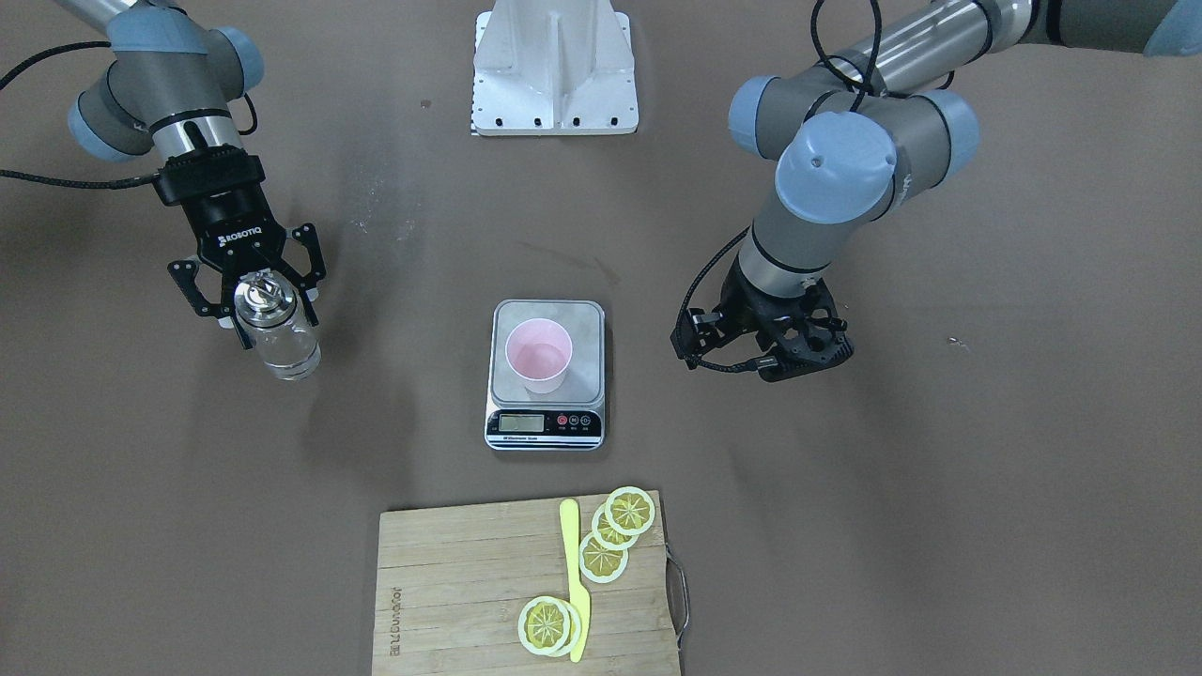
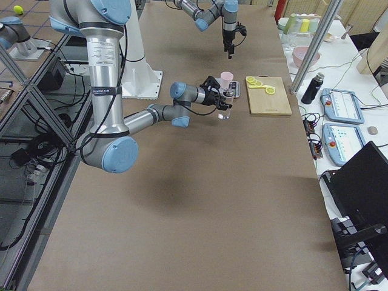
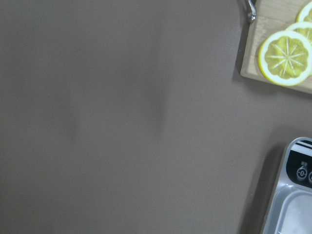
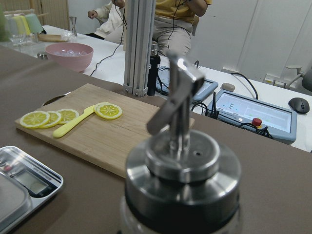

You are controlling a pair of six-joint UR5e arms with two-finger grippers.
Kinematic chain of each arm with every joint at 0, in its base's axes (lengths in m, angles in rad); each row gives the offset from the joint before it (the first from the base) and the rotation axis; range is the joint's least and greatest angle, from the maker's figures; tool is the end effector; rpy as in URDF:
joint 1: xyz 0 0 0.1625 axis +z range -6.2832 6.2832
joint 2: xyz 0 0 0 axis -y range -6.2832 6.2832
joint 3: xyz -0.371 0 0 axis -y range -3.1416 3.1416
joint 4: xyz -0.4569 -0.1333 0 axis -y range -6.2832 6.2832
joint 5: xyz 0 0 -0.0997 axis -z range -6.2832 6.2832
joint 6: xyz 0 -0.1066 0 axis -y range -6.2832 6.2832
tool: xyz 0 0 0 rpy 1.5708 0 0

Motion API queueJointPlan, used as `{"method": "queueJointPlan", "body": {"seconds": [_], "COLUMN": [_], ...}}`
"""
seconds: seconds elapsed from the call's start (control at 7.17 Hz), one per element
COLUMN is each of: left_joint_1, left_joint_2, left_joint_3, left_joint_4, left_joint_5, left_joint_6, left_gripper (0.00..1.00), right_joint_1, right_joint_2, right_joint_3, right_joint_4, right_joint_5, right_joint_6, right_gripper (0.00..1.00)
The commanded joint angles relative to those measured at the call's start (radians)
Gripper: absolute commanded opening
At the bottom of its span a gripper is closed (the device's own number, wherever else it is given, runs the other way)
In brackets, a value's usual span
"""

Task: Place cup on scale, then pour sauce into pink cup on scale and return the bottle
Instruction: 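Lift the bottle with the right gripper and carry it over the pink cup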

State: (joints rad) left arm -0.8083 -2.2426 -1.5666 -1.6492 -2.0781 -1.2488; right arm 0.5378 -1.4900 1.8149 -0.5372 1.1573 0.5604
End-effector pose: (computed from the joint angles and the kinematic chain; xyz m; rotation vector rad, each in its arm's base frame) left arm 0.4426 -0.5814 0.1708 -0.0175 0.8764 -0.2657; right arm -0.4074 -0.4481 0.3095 1.1797 -0.7113 -0.1147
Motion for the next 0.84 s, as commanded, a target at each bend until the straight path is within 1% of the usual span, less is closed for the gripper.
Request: {"method": "queueJointPlan", "body": {"seconds": [0.0,0.14,0.28,0.42,0.56,0.7], "left_joint_1": [-0.073,-0.106,-0.156,-0.194,-0.228,-0.254], "left_joint_2": [0.041,0.088,0.119,0.15,0.187,0.21], "left_joint_3": [-0.01,-0.019,-0.021,-0.021,-0.023,-0.021], "left_joint_4": [0.008,0.005,0.003,0.005,0.003,0.005], "left_joint_5": [-0.008,-0.026,-0.084,-0.114,-0.116,-0.122], "left_joint_6": [0.127,0.213,0.286,0.351,0.429,0.489], "left_gripper": [0.98,0.98,0.98,0.98,0.98,0.98], "right_joint_1": [-0.002,-0.008,-0.031,-0.059,-0.071,-0.115], "right_joint_2": [0.016,0.051,0.103,0.161,0.193,0.23], "right_joint_3": [0.014,0.014,0.015,0.017,0.018,0.015], "right_joint_4": [-0.119,-0.177,-0.281,-0.384,-0.467,-0.54], "right_joint_5": [-0.053,-0.088,-0.14,-0.193,-0.22,-0.29], "right_joint_6": [-0.15,-0.204,-0.223,-0.281,-0.331,-0.352], "right_gripper": [0.0,0.0,0.0,0.0,0.0,0.0]}}
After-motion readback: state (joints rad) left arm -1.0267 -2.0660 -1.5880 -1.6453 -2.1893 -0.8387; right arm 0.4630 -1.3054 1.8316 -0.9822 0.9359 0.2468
